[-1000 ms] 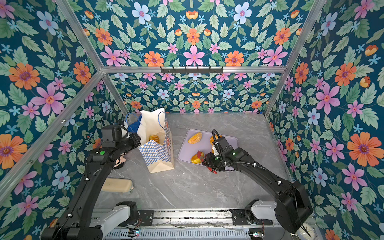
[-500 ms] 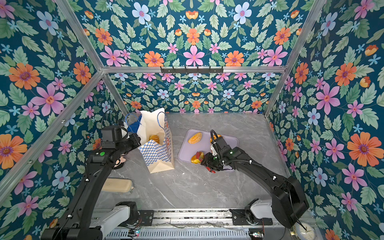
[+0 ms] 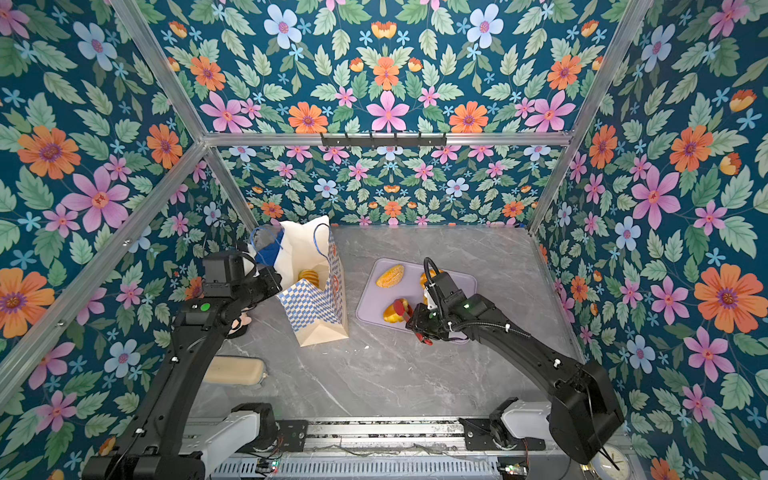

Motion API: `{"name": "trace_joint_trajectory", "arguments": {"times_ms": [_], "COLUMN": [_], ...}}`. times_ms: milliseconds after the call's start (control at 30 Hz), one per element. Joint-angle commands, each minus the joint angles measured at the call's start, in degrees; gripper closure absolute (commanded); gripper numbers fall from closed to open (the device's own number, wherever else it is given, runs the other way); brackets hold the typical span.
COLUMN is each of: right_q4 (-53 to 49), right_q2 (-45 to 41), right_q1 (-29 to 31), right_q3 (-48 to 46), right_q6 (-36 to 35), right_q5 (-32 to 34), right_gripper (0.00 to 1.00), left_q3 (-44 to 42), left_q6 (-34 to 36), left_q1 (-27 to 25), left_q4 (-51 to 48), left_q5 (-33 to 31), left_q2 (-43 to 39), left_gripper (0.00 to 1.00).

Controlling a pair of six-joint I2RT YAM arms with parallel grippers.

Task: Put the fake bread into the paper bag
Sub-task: 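Close the tongs on the small yellow bun with the right gripper, then lift the yellow bun and carry it over the bag's mouth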

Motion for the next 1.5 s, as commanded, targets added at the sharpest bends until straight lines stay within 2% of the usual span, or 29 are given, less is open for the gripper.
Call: {"name": "trace_joint_trajectory", "arguments": {"times_ms": [0,567,733,867,967,1300,1467], "right_q4": [-1.2,-5.6,-5.9,-6.4,-6.8,-7.9,-8.1], "right_q2": [-1.0,-4.0,-4.0,-3.5,-3.0,-0.4,0.9], "right_q1": [0.0,-1.0,-1.0,-1.0,-1.0,-1.0,-1.0], "right_q3": [1.4,9.7,12.9,15.9,18.8,28.1,32.2], "right_q6": [-1.0,-3.7,-4.2,-5.0,-5.8,-8.2,-9.1], "right_q5": [2.4,5.0,4.8,4.8,4.5,4.2,3.8], "right_gripper": [0.62,0.63,0.63,0.63,0.63,0.64,0.63], "left_q3": [0.2,0.9,1.7,2.2,2.8,4.2,3.5], "left_q6": [-0.1,-0.2,-0.2,-0.4,-0.4,-0.2,-0.2], "left_q1": [0.0,0.0,0.0,0.0,0.0,0.0,0.0], "left_q4": [0.2,-0.3,-0.7,-0.9,-1.2,-2.2,-1.8], "left_q5": [-0.1,-0.3,-0.5,-0.6,-0.6,-0.7,-0.2], "left_q2": [0.1,-0.3,-0.3,-0.4,-0.6,-0.7,-0.2], "left_gripper": [1.0,1.0,0.85,0.77,0.76,0.93,0.98]}}
